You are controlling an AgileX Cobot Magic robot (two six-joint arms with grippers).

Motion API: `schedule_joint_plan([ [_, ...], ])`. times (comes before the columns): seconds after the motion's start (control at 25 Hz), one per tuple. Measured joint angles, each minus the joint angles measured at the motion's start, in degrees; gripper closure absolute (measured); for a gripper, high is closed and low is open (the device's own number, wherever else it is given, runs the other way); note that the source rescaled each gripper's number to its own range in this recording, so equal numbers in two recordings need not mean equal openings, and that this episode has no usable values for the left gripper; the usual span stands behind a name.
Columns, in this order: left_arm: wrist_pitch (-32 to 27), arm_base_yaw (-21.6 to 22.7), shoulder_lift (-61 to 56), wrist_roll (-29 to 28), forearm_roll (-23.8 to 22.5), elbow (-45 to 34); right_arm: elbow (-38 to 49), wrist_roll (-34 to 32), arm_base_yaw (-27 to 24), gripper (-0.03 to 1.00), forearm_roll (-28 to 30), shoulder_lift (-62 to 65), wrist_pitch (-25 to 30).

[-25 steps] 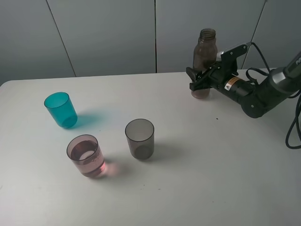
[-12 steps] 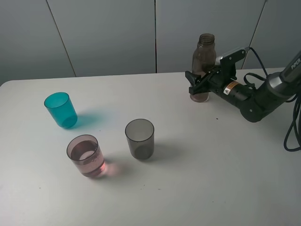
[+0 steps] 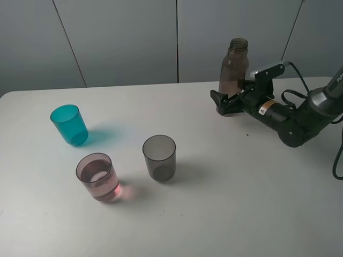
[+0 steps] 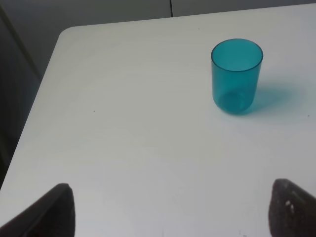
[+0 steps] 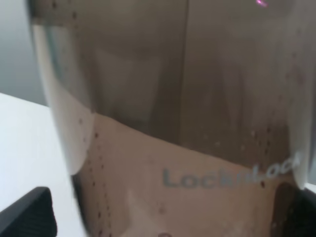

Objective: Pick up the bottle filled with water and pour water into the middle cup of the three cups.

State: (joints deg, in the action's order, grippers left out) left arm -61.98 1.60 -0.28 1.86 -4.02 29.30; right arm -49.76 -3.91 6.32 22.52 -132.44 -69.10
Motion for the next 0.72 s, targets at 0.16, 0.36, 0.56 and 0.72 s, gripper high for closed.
schedule_joint_plan([
  [0.16,0.0,0.0,0.0,0.0,0.0,0.0,3.76,2.16,0.0,-0.03,-2.21,2.55,-0.32],
  [0.36,0.0,0.0,0.0,0.0,0.0,0.0,10.7,5.15,0.0,-0.03,-4.91,7.06,-0.32],
  [0.56,0.0,0.0,0.0,0.0,0.0,0.0,17.98,5.27,0.0,-0.03,-5.64,15.5,0.38],
  [0.72,0.0,0.0,0.0,0.0,0.0,0.0,20.01,0.5,0.0,-0.03,-7.01,28.93,12.82],
])
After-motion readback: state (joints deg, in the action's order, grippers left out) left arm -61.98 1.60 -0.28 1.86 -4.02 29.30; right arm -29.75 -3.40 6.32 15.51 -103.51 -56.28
